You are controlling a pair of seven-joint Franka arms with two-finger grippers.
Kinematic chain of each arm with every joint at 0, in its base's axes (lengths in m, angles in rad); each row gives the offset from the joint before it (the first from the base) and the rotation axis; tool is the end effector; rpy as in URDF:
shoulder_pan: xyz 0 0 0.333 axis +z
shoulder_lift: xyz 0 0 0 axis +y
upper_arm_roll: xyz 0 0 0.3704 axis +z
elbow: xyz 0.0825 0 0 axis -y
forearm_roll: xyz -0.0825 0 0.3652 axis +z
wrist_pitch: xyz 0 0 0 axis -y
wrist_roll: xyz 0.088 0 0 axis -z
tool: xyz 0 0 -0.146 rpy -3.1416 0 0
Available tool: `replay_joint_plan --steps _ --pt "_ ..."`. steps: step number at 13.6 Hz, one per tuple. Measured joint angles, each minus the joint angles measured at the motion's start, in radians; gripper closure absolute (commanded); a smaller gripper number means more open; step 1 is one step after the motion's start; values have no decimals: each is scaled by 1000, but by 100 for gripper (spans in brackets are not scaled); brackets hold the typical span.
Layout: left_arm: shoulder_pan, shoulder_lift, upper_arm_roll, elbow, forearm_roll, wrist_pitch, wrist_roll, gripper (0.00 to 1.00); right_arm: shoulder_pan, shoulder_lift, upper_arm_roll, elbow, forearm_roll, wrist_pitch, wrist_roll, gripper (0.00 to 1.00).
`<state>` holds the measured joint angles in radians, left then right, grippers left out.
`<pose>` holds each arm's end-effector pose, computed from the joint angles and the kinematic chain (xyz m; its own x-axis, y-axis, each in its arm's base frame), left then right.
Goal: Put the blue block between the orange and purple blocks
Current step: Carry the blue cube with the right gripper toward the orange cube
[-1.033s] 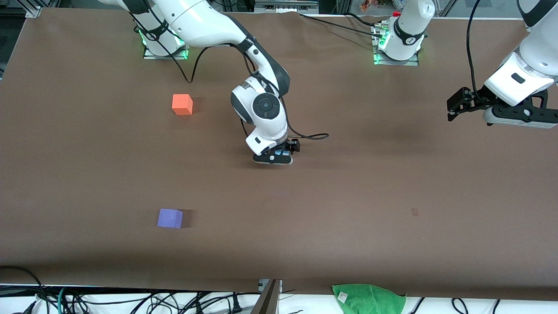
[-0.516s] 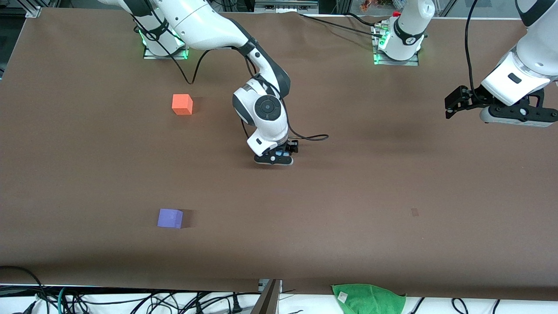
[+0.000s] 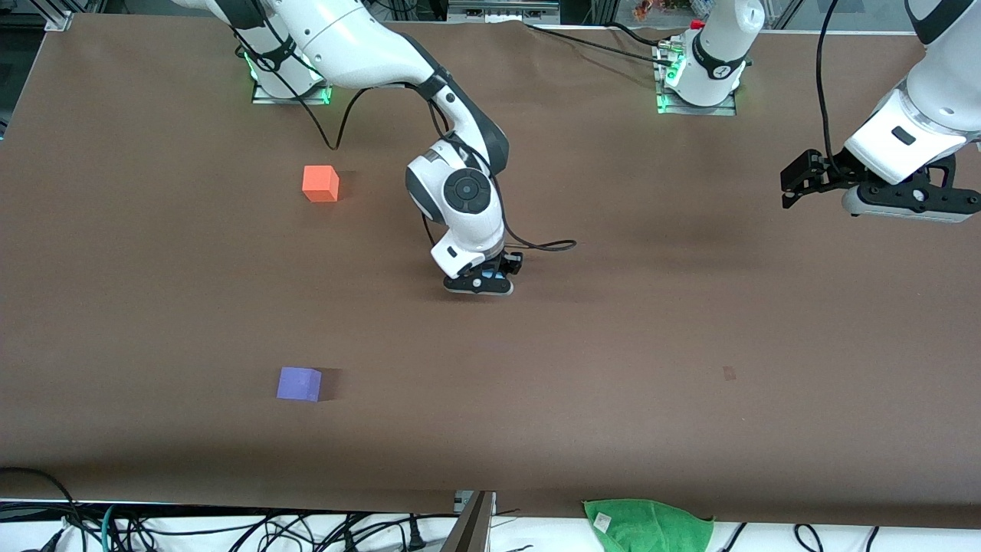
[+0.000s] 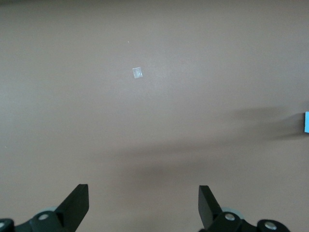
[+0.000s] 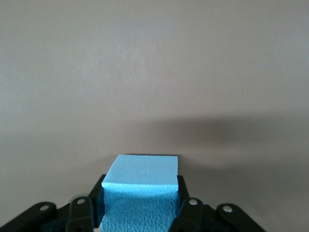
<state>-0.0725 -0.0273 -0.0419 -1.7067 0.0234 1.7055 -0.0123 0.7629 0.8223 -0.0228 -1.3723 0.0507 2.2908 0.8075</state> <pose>0.5330 -0.0584 0.6043 0.9941 -0.1050 0.0263 -0.1044 -0.9942 -0.0241 0.5668 0.5268 0.2415 0.9945 -0.0928 0.0487 -0.0883 -0.9923 -0.0863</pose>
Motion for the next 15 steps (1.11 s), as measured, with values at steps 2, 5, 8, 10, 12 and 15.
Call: replay_joint_plan --steps 2,5,8,10,12,15 --pt "0 0 0 0 0 0 0 0 -31 -31 -4 8 -1 -42 -62 68" --pt "0 0 -1 0 0 -2 0 0 -112 -105 -9 8 -1 -191 -222 68" --pt "0 0 -1 1 0 -4 0 0 -230 -183 -12 -27 -1 -281 -400 68" --pt "0 0 -1 1 0 -4 0 0 -312 -232 -13 -86 -1 -288 -491 68" --pt "0 0 -1 1 0 -4 0 0 -381 -273 -13 -152 -1 -288 -541 68" --pt "0 0 -1 1 -1 -4 0 0 -459 -319 -13 -254 9 -285 -578 68"
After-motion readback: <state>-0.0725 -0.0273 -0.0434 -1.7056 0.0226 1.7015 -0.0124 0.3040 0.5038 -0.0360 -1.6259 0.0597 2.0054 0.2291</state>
